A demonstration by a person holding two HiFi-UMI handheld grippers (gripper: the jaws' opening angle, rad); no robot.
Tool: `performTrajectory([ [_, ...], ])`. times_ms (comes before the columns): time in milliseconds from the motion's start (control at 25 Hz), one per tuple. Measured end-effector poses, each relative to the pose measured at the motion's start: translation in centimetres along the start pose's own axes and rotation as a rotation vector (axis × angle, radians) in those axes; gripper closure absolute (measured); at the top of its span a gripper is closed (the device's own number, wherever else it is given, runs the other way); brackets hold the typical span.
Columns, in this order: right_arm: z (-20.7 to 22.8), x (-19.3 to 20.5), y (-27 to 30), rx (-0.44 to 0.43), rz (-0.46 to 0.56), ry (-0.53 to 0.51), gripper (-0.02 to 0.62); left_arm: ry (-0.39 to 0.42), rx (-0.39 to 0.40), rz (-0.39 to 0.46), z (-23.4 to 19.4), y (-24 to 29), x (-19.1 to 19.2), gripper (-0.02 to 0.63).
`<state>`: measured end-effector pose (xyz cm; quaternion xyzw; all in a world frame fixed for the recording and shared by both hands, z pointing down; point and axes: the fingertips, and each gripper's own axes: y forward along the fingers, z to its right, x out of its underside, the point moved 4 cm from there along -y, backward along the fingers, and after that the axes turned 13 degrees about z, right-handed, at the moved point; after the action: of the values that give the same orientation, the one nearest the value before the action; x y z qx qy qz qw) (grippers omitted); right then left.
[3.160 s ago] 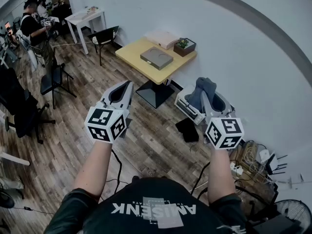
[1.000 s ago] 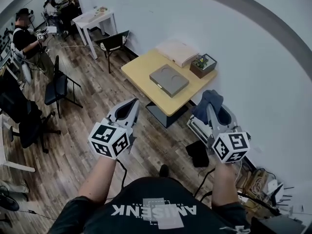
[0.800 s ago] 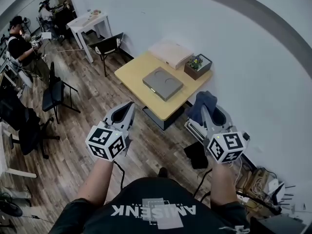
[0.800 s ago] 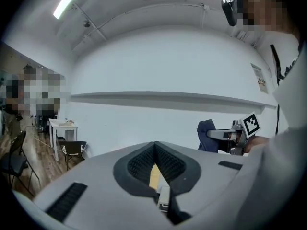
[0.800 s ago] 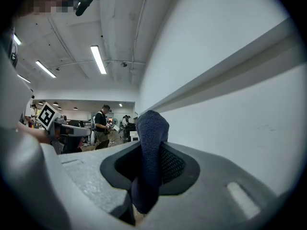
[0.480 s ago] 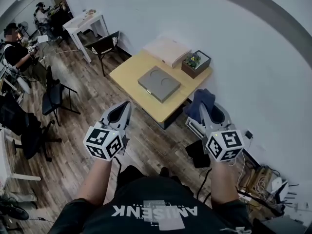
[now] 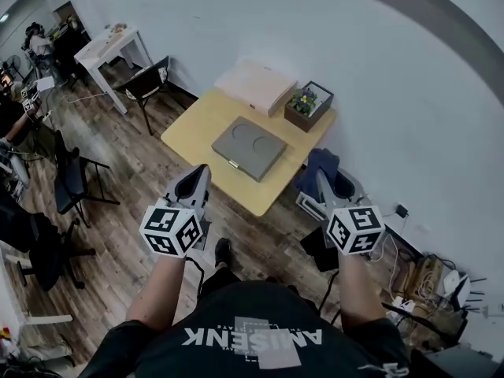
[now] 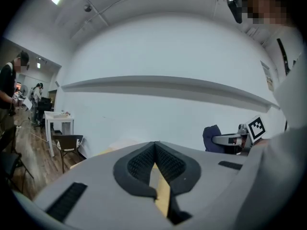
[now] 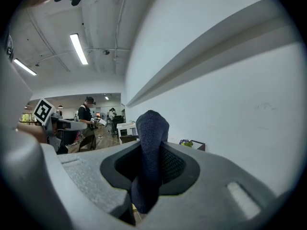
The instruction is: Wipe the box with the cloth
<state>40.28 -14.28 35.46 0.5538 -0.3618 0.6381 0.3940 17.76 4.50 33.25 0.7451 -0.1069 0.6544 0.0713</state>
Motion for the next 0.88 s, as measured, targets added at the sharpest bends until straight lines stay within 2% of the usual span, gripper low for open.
performTrajectory([
  [160, 0.2, 2.2, 3.4, 0.07, -0.014, 0.011, 0.509, 0.068, 0.075, -0.035, -3.2, 2.6, 0.6, 0.609],
  [480, 1.4, 7.1, 9.3, 0.297, -0.097, 0.04, 0.509, 0.025, 0.208, -0.096, -10.2, 6.9, 2.0, 0.609],
  [640, 2.0, 9.8, 10.8, 0.429, -0.131, 0.052, 0.509, 0.048, 0.288, -0.127, -12.4, 7.9, 2.9, 0.609],
  [720, 2.5, 11.1, 11.7, 0.473, -0.145, 0.066, 0.51, 0.05, 0.275, -0.128, -13.9, 8.5, 3.1, 0.609],
  [800, 2.7, 12.3, 12.4, 0.503, -0.154, 0.083, 0.509, 0.051, 0.223, -0.117, -15.6, 8.9, 3.1, 0.609],
  [880, 2.9, 13.4, 12.8, 0.525, -0.16, 0.097, 0.509, 0.04, 0.217, -0.117, -16.7, 9.2, 3.1, 0.609],
])
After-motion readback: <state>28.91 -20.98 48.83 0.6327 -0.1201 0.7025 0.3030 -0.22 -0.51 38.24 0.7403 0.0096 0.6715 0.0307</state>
